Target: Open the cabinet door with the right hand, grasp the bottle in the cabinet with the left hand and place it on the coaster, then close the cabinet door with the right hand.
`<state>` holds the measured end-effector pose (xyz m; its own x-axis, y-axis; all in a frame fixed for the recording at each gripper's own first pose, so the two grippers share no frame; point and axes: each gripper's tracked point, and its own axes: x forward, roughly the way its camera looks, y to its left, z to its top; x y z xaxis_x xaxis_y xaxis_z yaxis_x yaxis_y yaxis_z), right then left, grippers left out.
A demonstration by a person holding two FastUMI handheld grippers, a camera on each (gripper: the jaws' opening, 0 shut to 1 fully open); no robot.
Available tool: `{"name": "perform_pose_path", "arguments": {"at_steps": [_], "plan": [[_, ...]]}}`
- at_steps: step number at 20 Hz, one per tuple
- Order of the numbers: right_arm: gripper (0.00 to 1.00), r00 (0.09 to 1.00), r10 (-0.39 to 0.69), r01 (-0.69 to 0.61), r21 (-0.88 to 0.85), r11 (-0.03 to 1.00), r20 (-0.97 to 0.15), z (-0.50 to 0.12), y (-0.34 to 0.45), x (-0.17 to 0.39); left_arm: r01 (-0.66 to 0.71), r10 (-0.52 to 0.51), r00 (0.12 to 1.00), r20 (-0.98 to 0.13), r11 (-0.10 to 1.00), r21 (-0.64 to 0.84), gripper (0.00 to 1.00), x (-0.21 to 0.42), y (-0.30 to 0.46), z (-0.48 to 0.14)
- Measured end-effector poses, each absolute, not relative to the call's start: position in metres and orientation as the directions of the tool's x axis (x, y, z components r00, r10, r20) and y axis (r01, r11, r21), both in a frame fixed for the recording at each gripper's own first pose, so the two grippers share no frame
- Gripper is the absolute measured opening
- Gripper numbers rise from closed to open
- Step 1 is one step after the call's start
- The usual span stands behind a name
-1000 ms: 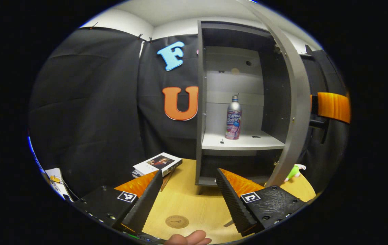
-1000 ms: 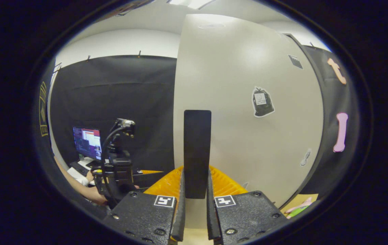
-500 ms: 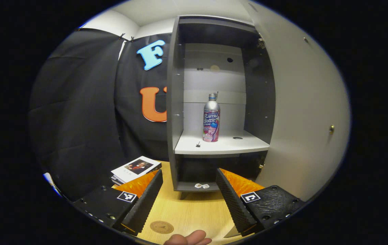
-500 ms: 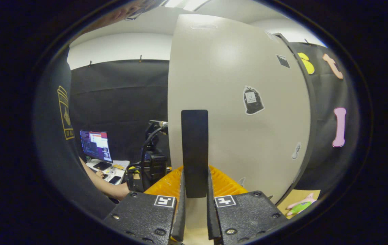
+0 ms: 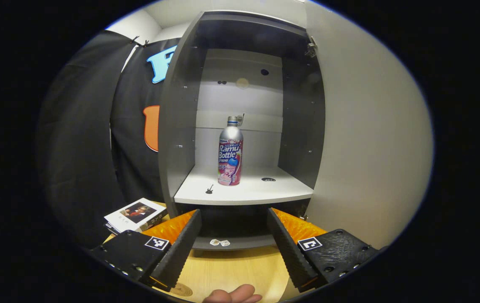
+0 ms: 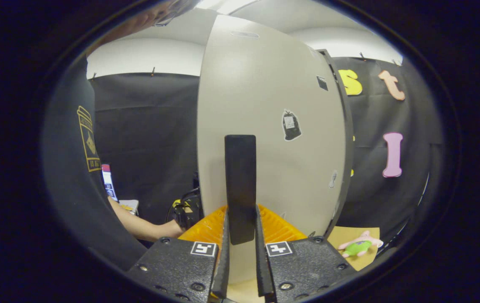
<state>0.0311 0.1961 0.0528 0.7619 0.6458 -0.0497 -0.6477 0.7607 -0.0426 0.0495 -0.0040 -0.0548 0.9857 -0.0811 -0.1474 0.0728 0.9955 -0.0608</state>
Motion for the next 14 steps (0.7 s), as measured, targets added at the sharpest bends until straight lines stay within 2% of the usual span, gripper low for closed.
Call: {"name": "perform_pose_path", "arguments": {"at_steps": [4,8,14], "plan": [[0.29,0.845,0.534,-0.535,-0.065,0.842,-0.035,0.054,0.188,0.025,0.093,-0.1,0.991,-0.094,0.993,-0.071,0.95,0.064,-0.004,-0.043],[0.31,0.91,0.414,-0.415,-0.063,0.908,-0.025,0.054,0.177,0.018,0.117,-0.123,0.988,-0.091,0.99,-0.073,0.95,0.073,-0.005,-0.042],[0.31,0.978,0.208,-0.207,-0.033,0.978,0.014,0.053,0.14,0.017,0.034,-0.035,0.996,-0.087,0.999,-0.007,0.95,0.084,0.008,-0.043]]}}
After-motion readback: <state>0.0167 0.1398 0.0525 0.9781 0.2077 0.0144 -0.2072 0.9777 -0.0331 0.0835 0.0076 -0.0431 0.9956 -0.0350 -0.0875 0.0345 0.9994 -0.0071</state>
